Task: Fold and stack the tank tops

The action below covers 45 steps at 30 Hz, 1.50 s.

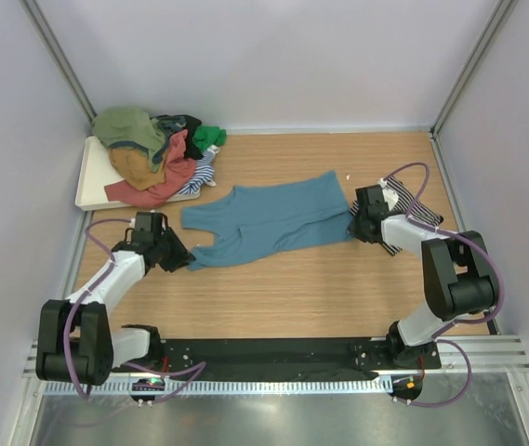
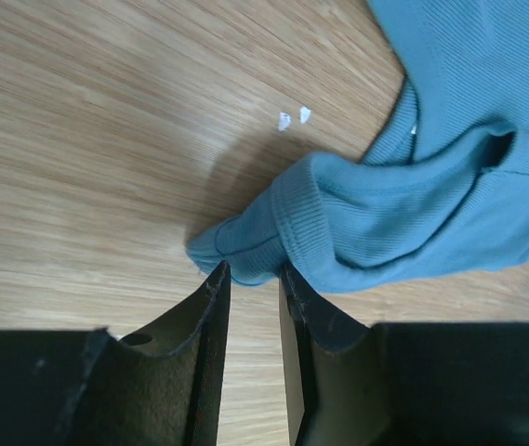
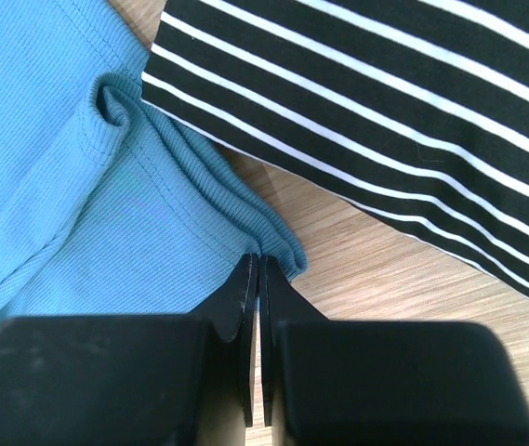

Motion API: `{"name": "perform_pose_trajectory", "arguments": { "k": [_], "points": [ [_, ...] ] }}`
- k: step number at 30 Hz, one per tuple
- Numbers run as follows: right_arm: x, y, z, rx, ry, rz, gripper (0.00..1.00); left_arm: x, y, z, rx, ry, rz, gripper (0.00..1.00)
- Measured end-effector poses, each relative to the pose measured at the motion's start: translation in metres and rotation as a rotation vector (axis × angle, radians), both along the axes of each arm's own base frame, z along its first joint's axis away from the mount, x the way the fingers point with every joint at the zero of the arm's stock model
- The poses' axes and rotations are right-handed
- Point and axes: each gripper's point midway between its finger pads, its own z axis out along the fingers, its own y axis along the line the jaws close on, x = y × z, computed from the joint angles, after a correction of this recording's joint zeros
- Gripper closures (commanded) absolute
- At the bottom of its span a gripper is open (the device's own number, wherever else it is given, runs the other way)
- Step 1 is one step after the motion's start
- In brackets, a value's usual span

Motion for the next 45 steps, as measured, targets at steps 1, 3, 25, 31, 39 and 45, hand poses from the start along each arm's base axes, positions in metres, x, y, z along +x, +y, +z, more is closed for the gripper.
{"name": "perform_pose_trajectory", "arguments": {
  "k": [1,3,25,31,39,45],
  "points": [
    [0.0,0.0,0.0,0.0,-0.002,0.0,0.99,0.0,0.002,-0.002,0.009,0.004,0.005,0.71],
    [0.0,0.0,0.0,0.002,-0.008,0.0,0.99,0.0,0.004,-0.004,0.02,0.01,0.01,0.7],
    [-0.025,0.0,0.001,0.023,0.017,0.017,0.99,0.008,0.007,-0.025,0.055,0.035,-0.018,1.0],
    [-0.046,-0.001,0.001,0.019,0.066,0.024,0.99,0.011,0.022,-0.023,0.047,0.037,0.044,1.0],
    [-0.086,-0.007,0.004,0.019,0.132,0.008,0.99,0.014,0.03,0.013,0.017,-0.076,0.113,1.0],
    [-0.118,-0.005,0.003,0.031,0.156,0.005,0.99,-0.002,0.034,0.016,0.027,-0.036,0.143,1.0]
  ]
}}
